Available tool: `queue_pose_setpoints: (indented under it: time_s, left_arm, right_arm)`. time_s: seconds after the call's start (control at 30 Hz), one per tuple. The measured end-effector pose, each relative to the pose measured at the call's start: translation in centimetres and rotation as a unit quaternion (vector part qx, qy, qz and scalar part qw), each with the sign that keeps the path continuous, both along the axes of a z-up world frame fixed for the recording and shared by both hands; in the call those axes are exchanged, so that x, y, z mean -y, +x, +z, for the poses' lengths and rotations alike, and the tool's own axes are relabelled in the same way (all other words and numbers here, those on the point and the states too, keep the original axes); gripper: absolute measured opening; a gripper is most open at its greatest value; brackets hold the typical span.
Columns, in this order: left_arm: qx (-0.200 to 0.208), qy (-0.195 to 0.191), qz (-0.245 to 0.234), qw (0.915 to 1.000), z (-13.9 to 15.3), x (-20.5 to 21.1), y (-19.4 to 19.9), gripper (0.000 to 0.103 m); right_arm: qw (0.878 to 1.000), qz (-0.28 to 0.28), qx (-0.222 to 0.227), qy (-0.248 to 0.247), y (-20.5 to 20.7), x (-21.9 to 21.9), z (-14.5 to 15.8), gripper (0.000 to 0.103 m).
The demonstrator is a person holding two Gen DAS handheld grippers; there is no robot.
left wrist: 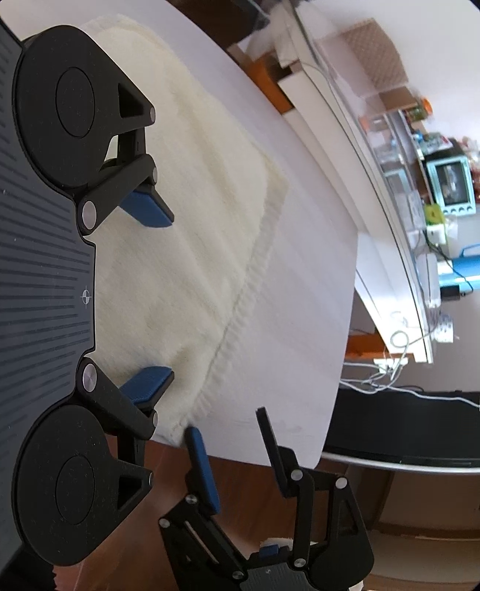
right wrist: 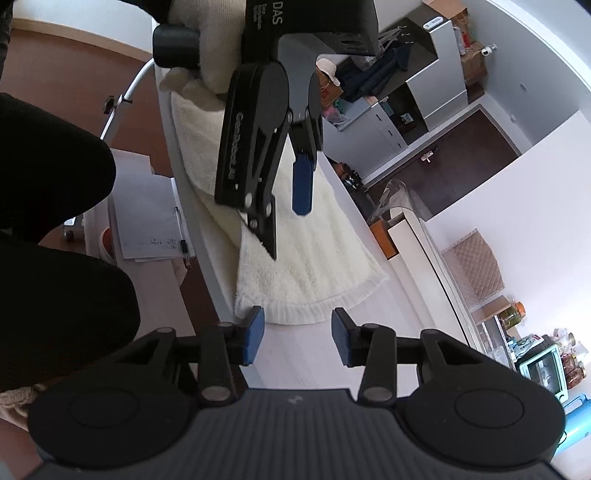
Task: Fold towel
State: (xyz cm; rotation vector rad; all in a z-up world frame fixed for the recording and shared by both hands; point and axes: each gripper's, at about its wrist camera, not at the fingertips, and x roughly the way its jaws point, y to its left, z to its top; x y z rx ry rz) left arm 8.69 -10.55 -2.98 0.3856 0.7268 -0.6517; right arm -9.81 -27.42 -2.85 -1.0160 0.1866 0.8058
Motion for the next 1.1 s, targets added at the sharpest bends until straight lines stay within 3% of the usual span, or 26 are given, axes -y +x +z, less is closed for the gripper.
queue_pose_setpoints:
  time_s: [0.5, 0.9, 1.1]
  left_arm:
    - [-0.016, -0.013, 0.006, 0.9998, -0.3, -0.3, 0.8, 0.092]
    - [-0.02, -0.021, 0.008, 0.9995, -0.5, -0.6, 1.1, 0.094]
    - [-0.019, -0.018, 0.007, 0.9996, -0.5, -0.5, 1.0, 0.094]
  right_arm:
    - [0.993, 0.005, -0.067, 0.093, 0.2, -0.5, 1.7, 0.054]
    - [0.993, -0.003, -0.064, 0.098, 0.2, -1.5, 0.9, 0.056]
    - [0.998, -0.01, -0.022, 0.064, 0.2, -1.3, 0.5, 0.058]
